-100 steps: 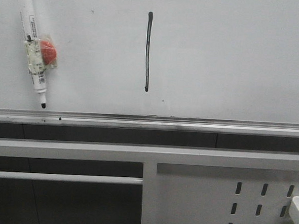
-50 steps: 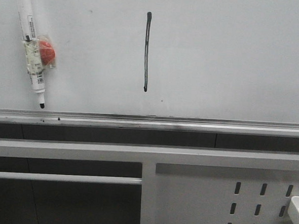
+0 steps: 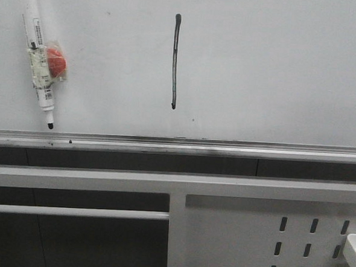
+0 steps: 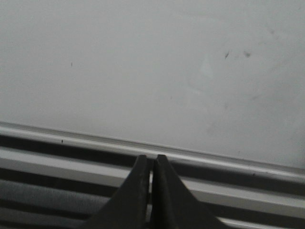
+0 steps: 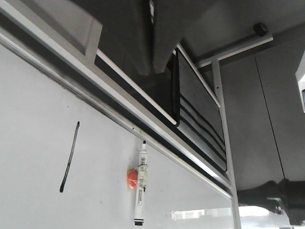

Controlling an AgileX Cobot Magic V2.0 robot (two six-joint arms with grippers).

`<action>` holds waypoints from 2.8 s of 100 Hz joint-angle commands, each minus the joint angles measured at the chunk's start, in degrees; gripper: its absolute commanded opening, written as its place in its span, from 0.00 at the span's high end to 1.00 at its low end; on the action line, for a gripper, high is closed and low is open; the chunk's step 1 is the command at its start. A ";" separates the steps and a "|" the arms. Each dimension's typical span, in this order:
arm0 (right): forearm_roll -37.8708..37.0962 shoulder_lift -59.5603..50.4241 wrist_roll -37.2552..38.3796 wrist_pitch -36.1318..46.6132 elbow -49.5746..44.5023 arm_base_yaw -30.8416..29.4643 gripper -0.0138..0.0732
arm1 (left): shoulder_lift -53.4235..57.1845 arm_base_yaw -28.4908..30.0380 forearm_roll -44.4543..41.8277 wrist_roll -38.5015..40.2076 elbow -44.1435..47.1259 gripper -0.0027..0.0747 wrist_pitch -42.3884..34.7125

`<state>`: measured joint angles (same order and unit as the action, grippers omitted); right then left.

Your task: Write number 1 on whiteboard

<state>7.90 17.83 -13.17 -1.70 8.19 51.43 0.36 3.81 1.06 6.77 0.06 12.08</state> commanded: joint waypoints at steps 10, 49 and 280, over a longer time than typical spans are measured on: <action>0.14 0.26 -0.08 4.33 1.59 -0.15 0.92 | -0.71 0.11 1.05 -1.72 2.17 0.99 -3.97; 0.14 0.26 -0.08 4.33 1.59 -0.15 0.92 | -0.22 -4.28 1.97 -11.00 2.17 0.99 3.17; -5.68 -19.61 11.75 -15.71 -9.41 -54.90 0.92 | 0.19 -4.28 1.81 -11.00 2.17 0.99 3.52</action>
<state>3.24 -0.51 -2.27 -18.60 -0.47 -3.13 0.36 0.00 2.71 -4.23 0.23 18.96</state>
